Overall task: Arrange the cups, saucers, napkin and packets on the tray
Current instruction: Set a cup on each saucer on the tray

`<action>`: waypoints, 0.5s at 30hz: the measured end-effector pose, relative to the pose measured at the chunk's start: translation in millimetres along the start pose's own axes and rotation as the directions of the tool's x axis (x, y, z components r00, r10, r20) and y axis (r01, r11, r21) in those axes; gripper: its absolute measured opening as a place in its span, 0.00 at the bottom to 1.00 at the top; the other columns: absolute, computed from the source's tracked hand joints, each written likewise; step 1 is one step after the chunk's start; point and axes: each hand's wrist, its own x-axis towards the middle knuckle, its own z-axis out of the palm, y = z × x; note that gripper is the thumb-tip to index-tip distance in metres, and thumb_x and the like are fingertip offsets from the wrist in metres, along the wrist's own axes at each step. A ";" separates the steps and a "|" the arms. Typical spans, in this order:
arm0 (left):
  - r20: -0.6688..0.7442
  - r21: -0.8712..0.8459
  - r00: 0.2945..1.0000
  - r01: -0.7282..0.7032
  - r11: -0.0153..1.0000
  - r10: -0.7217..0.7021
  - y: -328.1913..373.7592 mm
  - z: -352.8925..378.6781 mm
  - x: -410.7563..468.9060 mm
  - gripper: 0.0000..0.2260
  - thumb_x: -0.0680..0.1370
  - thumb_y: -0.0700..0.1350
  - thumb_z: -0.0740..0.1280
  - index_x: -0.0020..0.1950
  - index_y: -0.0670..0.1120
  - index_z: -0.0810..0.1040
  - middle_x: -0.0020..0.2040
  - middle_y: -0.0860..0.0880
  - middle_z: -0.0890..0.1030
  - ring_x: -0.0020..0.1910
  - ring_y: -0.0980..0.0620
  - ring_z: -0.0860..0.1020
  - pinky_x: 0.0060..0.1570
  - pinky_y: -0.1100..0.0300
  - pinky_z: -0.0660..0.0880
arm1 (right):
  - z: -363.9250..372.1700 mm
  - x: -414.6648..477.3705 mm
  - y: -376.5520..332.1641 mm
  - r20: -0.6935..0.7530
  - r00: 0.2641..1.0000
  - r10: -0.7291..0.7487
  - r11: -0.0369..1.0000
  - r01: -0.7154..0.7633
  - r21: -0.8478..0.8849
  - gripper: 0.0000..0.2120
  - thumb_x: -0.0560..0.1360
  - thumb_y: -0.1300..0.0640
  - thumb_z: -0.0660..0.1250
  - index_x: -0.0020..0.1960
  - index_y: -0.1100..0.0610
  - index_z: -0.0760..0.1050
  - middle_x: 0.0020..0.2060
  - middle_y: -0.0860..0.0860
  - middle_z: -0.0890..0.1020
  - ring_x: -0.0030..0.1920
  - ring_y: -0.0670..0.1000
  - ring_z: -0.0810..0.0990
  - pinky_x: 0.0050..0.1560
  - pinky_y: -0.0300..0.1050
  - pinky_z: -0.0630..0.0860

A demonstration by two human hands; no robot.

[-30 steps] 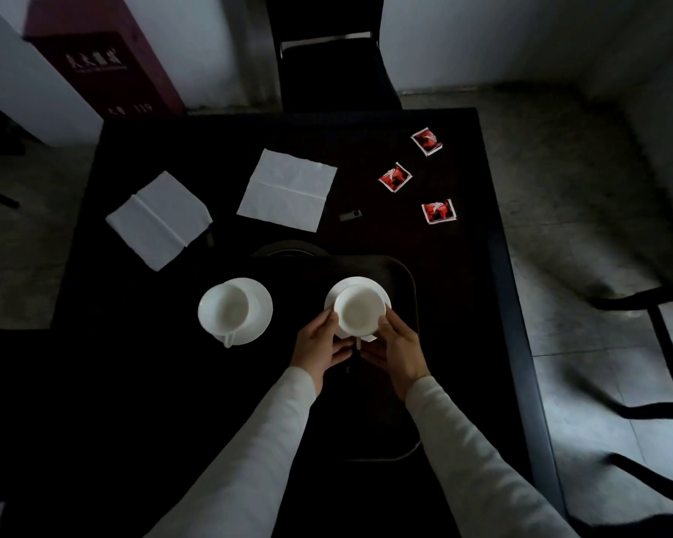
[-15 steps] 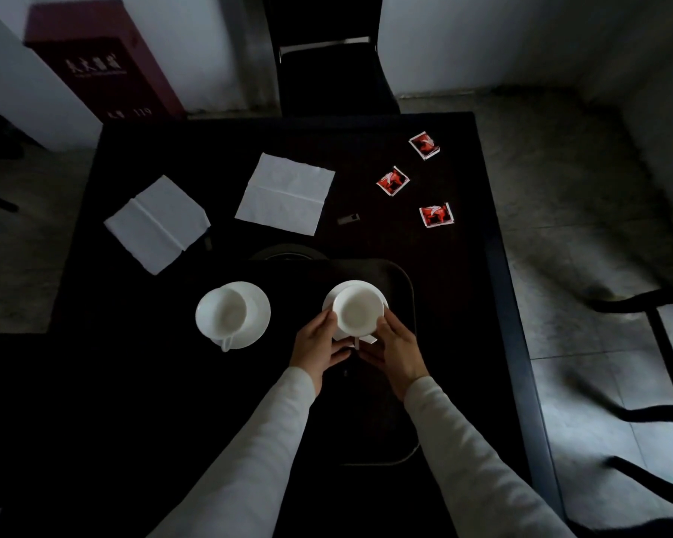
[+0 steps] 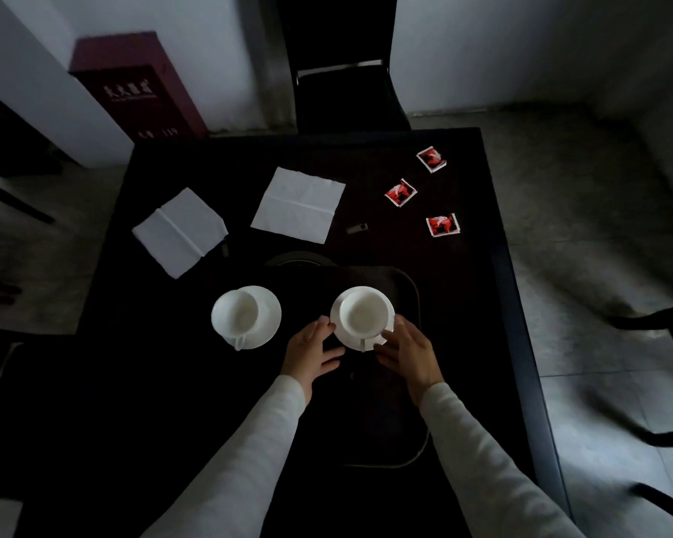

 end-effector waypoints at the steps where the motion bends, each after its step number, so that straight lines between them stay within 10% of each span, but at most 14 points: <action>1: 0.001 0.007 1.000 -0.012 1.000 0.012 1.7 -2.1 -2.5 0.11 0.83 0.57 0.61 0.62 0.55 0.77 0.69 0.52 0.78 0.56 0.47 0.83 0.54 0.51 0.80 | -2.3 -0.1 -1.5 -0.006 1.000 -0.009 1.000 0.009 -0.007 0.22 0.85 0.48 0.58 0.76 0.53 0.67 0.64 0.58 0.79 0.57 0.56 0.84 0.61 0.54 0.79; 5: -0.005 0.048 0.998 -0.060 0.997 0.061 10.0 -8.9 -17.1 0.24 0.83 0.58 0.61 0.76 0.48 0.69 0.71 0.51 0.78 0.57 0.46 0.84 0.58 0.49 0.80 | -9.5 -1.2 -9.7 -0.037 0.997 -0.074 0.996 0.072 -0.053 0.21 0.83 0.47 0.61 0.73 0.54 0.71 0.60 0.55 0.81 0.54 0.53 0.84 0.58 0.51 0.81; 15: -0.034 0.228 0.972 -0.219 0.949 0.232 83.7 -47.7 -30.4 0.18 0.84 0.55 0.61 0.68 0.46 0.77 0.62 0.47 0.83 0.52 0.47 0.85 0.47 0.57 0.80 | 13.4 11.6 -75.0 0.026 0.953 -0.301 0.889 0.290 -0.354 0.24 0.77 0.42 0.67 0.70 0.51 0.75 0.58 0.53 0.84 0.57 0.54 0.84 0.61 0.58 0.81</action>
